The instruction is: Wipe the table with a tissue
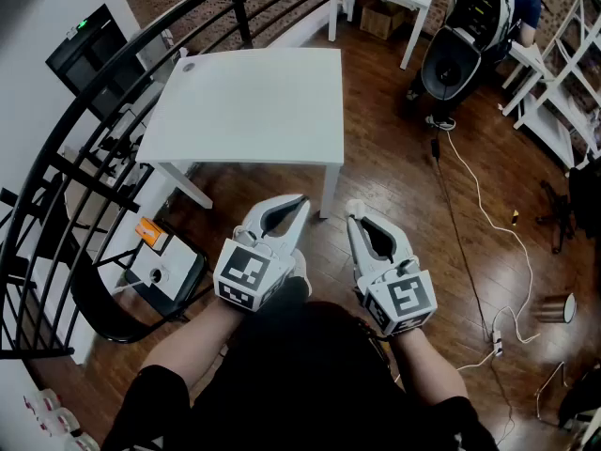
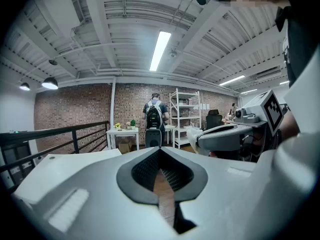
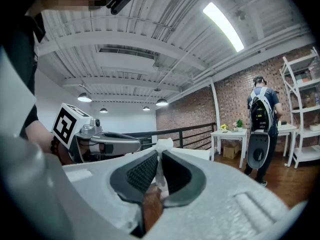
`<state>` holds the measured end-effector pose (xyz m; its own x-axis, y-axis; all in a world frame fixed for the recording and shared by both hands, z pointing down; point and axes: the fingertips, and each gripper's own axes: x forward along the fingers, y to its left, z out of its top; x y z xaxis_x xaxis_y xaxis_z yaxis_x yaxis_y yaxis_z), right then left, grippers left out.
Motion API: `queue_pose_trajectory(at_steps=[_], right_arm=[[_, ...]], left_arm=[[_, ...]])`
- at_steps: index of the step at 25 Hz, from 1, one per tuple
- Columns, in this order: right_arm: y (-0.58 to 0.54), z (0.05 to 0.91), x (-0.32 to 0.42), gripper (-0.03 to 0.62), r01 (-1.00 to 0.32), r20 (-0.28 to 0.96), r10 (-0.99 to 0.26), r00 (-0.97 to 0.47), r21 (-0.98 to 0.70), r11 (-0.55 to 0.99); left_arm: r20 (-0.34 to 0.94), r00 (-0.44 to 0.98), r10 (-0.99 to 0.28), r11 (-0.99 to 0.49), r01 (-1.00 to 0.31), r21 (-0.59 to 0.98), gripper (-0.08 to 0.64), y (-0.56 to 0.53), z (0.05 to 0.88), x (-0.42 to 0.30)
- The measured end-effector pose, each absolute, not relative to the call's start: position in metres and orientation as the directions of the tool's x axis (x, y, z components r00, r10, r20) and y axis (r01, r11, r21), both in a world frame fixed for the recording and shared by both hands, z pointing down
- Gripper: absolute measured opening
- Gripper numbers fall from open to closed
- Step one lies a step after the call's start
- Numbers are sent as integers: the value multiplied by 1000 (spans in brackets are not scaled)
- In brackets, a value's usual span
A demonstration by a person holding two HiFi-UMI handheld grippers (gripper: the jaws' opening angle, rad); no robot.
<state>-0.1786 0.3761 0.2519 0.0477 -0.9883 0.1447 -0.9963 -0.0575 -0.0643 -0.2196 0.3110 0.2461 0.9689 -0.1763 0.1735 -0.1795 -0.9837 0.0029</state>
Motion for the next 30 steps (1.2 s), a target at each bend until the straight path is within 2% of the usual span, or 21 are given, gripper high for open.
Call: queue_pose_trajectory(at_steps=[14,30], right_arm=[[285,268,-127,18,-997,200,-979,33,-62,-47],[143,279,-80,18,-999,321,-946,32,-3,-34]], left_arm=[[179,968,-176,-983,-183,27,15,222,272,-170],[181,967,-177,-976,-196,93,15,94,286,-133]])
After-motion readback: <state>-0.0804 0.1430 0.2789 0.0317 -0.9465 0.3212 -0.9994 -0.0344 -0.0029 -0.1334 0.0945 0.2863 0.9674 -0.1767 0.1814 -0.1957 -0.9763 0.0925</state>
